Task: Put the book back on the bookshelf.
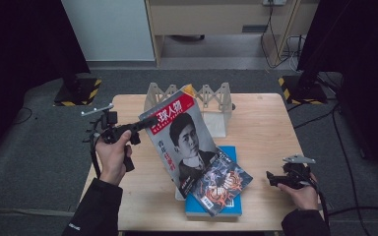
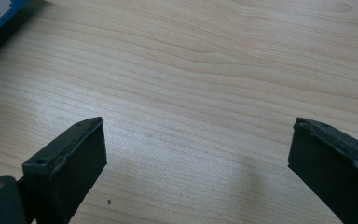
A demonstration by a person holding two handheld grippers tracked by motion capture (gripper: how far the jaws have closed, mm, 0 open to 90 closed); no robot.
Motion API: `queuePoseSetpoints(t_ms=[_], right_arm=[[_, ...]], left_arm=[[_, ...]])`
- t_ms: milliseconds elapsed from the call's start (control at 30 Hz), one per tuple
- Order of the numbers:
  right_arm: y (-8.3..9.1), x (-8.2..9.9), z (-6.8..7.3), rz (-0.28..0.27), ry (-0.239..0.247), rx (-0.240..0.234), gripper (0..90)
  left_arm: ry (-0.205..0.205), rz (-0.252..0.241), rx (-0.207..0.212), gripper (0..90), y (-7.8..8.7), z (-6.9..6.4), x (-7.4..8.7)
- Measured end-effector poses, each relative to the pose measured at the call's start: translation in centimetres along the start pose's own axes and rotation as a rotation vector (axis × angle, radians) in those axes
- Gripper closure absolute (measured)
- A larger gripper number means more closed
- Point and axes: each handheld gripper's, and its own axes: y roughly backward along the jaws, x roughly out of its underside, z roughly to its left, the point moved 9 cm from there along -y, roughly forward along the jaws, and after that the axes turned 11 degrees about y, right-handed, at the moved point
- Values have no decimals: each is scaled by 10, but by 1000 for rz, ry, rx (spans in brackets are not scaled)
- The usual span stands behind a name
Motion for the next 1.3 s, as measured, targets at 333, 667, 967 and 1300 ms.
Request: queuePoseSetpoints(t_ms=[333, 667, 967, 1300], right_arm=[[-1, 0, 0, 2, 7, -2, 46], [-3, 0, 0, 6, 18, -3, 46], [-4, 0, 2, 11, 26, -10, 47], [-7, 0, 2, 10, 45, -14, 48]], left_arm=[[-188, -71, -129, 857, 11, -31, -39], [-272, -160, -247, 857, 17, -33, -76], [-281, -228, -329, 857, 12, -13, -103], [-259, -270, -401, 857, -8, 19, -123]])
